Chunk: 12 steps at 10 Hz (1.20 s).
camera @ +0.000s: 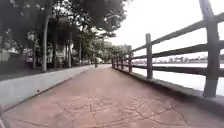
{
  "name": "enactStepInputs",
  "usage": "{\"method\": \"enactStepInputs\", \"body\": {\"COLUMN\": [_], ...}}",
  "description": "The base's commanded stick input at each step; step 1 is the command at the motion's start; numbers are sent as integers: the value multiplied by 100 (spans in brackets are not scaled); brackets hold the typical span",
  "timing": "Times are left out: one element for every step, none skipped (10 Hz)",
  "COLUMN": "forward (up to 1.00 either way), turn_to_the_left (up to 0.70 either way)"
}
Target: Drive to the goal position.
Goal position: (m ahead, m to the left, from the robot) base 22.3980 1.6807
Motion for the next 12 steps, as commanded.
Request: {"method": "enactStepInputs", "body": {"forward": [100, 100, 100, 100, 100, 100, 100, 100, 100, 100, 100, 100], "turn_to_the_left": [0, 0, 0, 0, 0, 3, 40, 40, 40, 3, 0, 0]}}
